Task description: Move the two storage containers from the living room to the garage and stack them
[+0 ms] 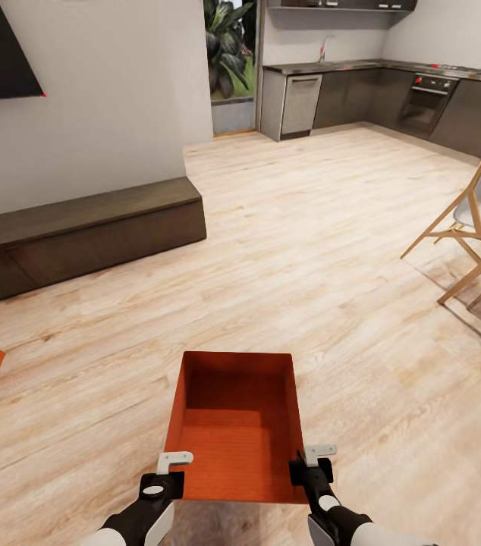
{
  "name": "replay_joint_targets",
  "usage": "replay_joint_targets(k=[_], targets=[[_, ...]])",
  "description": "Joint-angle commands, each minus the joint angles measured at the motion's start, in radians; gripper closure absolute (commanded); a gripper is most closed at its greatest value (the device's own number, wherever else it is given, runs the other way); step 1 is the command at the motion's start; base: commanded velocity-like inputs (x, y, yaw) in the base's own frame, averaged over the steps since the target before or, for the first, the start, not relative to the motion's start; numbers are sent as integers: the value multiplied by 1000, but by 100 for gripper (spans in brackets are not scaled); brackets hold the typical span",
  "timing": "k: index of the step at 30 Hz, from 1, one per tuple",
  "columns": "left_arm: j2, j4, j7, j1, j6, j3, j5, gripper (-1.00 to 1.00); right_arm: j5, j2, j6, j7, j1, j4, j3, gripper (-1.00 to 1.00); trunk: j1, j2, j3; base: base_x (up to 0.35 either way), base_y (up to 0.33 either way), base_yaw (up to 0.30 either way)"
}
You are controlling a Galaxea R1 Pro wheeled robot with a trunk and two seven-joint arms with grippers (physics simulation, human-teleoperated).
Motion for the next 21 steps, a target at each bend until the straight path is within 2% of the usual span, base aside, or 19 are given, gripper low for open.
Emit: replay_joint_targets(k=[1, 21], targets=[[1, 4, 12, 0, 1, 1, 15, 100, -6, 0, -21, -4, -1, -2, -19, 100, -4, 7, 3, 0, 0, 0], [1, 4, 12, 0, 1, 1, 15, 100, -8, 0, -19, -4, -1, -2, -20, 100, -81, 147, 65, 0, 0, 0]])
